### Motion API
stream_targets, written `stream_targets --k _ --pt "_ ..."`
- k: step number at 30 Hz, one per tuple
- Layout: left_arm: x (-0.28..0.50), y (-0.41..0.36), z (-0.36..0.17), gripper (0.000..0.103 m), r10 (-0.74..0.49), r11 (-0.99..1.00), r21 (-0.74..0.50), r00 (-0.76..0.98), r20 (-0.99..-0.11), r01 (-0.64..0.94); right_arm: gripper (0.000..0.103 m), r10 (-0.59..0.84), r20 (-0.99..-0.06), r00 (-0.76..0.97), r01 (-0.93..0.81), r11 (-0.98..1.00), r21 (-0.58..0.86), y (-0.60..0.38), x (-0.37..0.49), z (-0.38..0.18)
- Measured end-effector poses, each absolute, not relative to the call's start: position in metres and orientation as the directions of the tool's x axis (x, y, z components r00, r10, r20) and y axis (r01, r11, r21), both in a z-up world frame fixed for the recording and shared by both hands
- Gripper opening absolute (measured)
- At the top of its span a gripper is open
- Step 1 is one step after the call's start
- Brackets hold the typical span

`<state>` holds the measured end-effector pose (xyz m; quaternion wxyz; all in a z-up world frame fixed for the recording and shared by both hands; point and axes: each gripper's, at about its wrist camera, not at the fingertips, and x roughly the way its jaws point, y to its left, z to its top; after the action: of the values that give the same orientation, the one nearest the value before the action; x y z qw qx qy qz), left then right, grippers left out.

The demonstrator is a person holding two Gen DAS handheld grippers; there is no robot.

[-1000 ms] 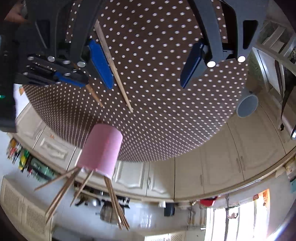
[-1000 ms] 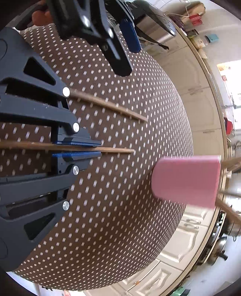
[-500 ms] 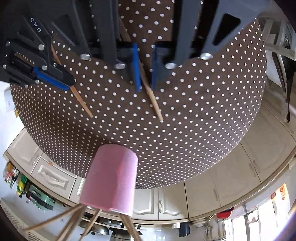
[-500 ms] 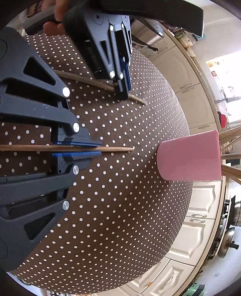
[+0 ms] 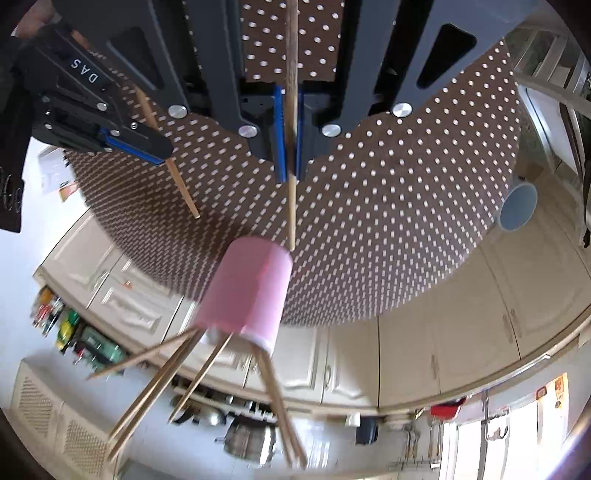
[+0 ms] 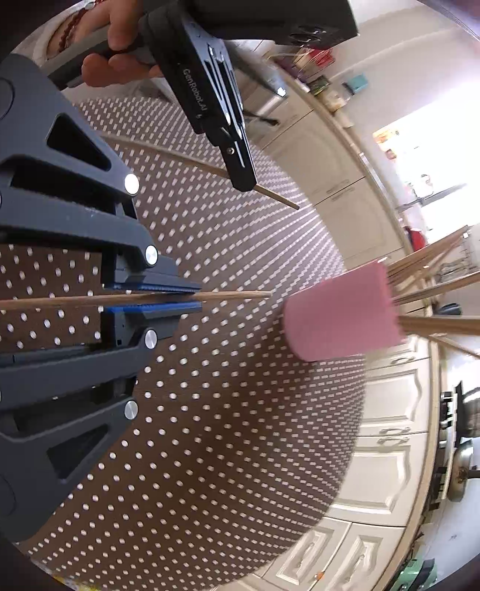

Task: Organize utensils
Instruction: 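Lift both held chopsticks upright and carry them over the pink cup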

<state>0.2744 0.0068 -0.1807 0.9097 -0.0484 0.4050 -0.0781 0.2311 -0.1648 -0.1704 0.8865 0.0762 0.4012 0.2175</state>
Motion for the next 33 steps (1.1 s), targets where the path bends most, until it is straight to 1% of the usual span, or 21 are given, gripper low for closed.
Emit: stream_targets --k 5,10,16,24,33 --pt "0.255 0.007 -0.143 0.006 -0.227 0.973 -0.19 0.715 -0.661 0.134 0.006 0.477 -0.6 0.642 -0.36 0.879 0.314 -0.169 0.213 -0.129" --pt "0.236 0.004 -0.11 0.006 -0.262 0.964 -0.197 0.774 -0.577 0.179 0.006 0.495 -0.536 0.684 -0.392 0.869 0.301 -0.168 0.194 -0.097" --pt "0.204 -0.007 -0.078 0.006 -0.266 0.964 -0.151 0.843 -0.468 0.22 0.006 0.49 -0.485 0.724 -0.407 0.872 0.273 -0.17 0.175 -0.075" --pt "0.193 -0.01 -0.061 0.006 -0.278 0.96 -0.151 0.866 -0.416 0.236 0.006 0.468 -0.42 0.778 -0.411 0.884 0.225 -0.167 0.166 -0.059" --pt "0.203 -0.013 -0.036 0.006 -0.284 0.958 -0.128 0.895 -0.343 0.255 0.006 0.473 -0.354 0.807 -0.427 0.881 0.204 -0.162 0.183 -0.034"
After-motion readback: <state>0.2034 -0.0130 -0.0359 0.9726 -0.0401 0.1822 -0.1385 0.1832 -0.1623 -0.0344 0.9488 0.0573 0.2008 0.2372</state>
